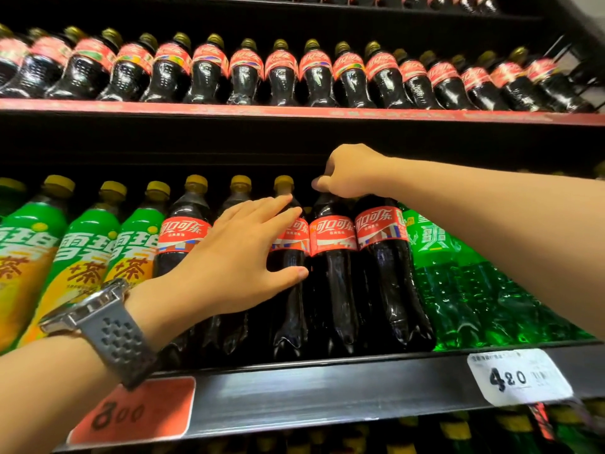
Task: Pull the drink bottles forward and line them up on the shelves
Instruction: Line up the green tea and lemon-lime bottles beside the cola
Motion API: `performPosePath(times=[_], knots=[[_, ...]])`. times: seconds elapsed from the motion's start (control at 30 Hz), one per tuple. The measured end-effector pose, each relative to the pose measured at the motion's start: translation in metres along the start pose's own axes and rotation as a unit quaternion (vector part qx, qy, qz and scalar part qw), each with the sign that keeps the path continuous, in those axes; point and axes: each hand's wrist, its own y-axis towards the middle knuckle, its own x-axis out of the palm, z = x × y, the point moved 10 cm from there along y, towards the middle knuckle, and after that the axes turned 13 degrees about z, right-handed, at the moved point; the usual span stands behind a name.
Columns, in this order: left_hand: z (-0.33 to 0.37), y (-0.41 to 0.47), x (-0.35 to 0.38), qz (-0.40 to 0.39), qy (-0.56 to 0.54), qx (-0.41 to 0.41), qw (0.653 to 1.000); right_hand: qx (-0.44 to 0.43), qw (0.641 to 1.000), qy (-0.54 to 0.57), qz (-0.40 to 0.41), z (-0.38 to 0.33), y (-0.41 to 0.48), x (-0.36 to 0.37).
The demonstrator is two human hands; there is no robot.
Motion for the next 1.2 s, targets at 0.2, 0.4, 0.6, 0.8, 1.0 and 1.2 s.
performPosePath(times=[0.2,0.4,0.6,0.8,1.0,1.2], knots=[[0.030,-0.004,0.000,0.013,0.023,0.039,0.999,-0.025,1.000,0.013,0.006,0.001,-0.003,-0.008],[0.064,-0.010,0.006,-0.016,0.059,0.094,0.994,-0.003,1.000,-0.012,-0.004,0.038,-0.007,-0.030],[0.074,-0.011,0.010,-0.018,0.081,0.096,0.992,0.013,0.998,0.004,-0.062,0.055,-0.021,-0.027],[0.074,-0.010,0.011,-0.021,0.080,0.097,0.992,0.043,0.996,0.062,-0.055,0.055,-0.022,-0.023],[0.067,-0.011,0.018,-0.038,0.021,0.074,0.996,0.078,0.985,0.151,-0.021,0.060,-0.022,-0.020],[0.046,0.038,0.002,0.057,0.029,0.011,0.998,0.076,0.983,0.167,-0.028,0.061,-0.023,-0.017]])
